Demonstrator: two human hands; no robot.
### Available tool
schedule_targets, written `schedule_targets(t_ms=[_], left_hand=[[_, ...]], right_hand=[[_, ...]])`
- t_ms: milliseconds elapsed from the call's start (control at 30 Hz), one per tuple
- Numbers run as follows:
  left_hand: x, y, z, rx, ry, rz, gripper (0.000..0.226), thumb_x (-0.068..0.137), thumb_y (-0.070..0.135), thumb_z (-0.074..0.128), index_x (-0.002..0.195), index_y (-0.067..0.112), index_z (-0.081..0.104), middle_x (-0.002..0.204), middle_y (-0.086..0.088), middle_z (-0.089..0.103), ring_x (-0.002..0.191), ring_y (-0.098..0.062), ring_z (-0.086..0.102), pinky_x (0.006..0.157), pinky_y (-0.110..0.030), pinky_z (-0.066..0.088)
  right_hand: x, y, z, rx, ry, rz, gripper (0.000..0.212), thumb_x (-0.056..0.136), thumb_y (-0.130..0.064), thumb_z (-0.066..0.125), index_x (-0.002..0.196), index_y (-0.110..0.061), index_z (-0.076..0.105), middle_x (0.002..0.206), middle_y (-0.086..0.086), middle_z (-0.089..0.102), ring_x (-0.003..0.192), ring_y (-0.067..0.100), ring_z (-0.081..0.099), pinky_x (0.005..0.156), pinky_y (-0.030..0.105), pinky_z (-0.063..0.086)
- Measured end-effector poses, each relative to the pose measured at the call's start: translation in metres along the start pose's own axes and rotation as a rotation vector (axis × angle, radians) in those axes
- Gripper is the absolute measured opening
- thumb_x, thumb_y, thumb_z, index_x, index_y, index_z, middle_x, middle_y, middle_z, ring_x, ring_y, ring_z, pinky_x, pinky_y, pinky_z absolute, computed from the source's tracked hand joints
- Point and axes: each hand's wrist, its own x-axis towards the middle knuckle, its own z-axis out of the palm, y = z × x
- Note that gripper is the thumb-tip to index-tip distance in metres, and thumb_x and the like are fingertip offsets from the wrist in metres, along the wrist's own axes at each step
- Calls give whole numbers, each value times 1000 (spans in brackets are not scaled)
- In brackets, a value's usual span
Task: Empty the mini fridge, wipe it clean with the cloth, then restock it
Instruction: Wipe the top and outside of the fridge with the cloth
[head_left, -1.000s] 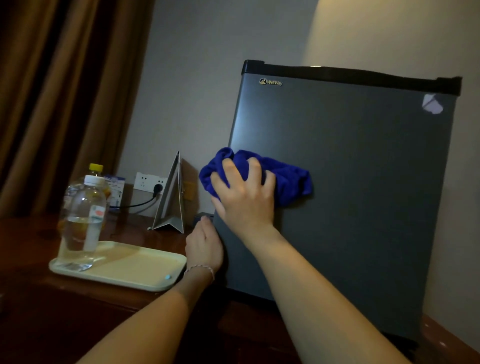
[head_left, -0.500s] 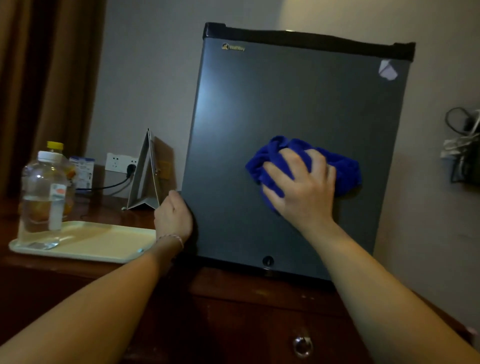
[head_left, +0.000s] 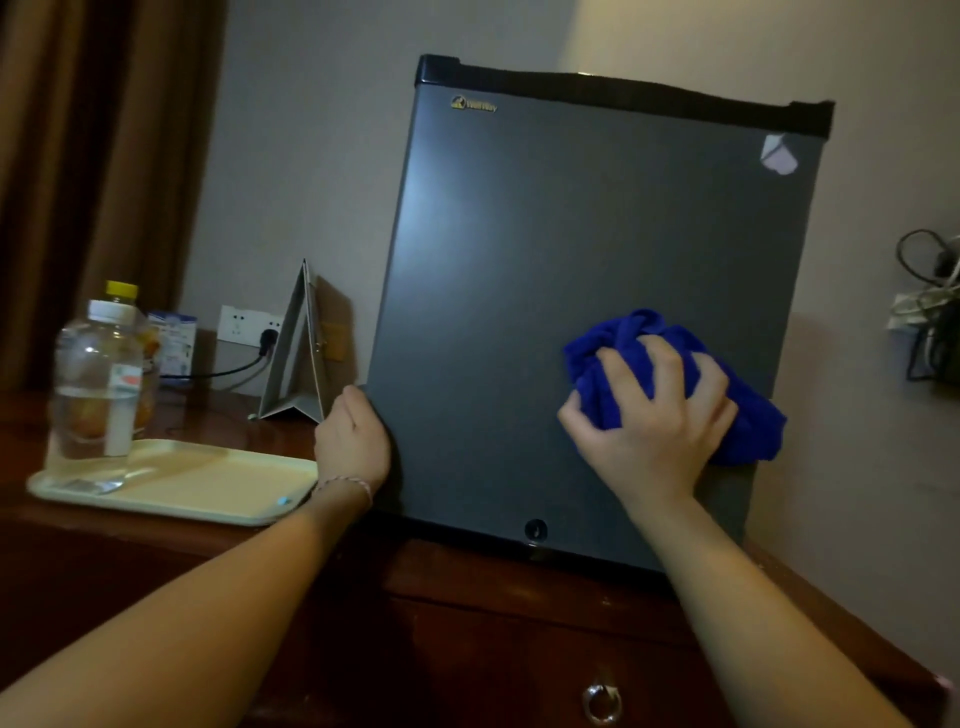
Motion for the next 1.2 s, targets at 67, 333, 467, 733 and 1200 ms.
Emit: schedule_targets(t_ms=[67, 333, 467, 733, 1200], left_hand=[[-5, -4, 0, -39, -7, -6, 41, 107, 25, 18, 92, 5, 50, 120, -32, 57, 109, -45, 54, 98, -48, 41], [-8, -19, 2, -108, 26, -10, 52, 108, 35, 21, 109, 2, 62, 119, -28, 61, 114, -40, 56, 93, -39, 38], [-6, -25, 2, -106, 14, 16, 47, 107, 35, 20, 100, 12, 60, 110, -21, 64, 106, -38, 58, 93, -44, 42], [-7, -23, -1, -70, 19, -17, 46, 108, 31, 19, 70, 20, 42, 77, -5, 53, 79, -26, 51, 76, -34, 32], [-9, -21, 0, -69, 12, -91, 55, 108, 32, 17, 108, -2, 60, 128, -34, 55, 117, -46, 50, 98, -42, 35]], right_hand=[[3, -30, 5, 19, 19, -4, 40, 79, -54, 63, 106, -26, 71, 121, 8, 66, 112, 44, 56, 83, 50, 41], [22, -137, 23, 122, -16, -73, 34, 84, -52, 63, 106, -28, 70, 126, 4, 65, 114, 45, 58, 89, 54, 40], [16, -178, 30, 156, -103, -224, 38, 88, -52, 59, 114, -26, 66, 132, 5, 60, 121, 43, 51, 94, 55, 38], [9, -151, 28, 181, -142, -349, 35, 88, -47, 61, 114, -25, 67, 134, 4, 58, 121, 40, 50, 90, 52, 41], [-70, 61, -26, 40, -109, -169, 27, 85, -41, 73, 104, -22, 70, 122, 9, 65, 112, 45, 51, 77, 50, 41]])
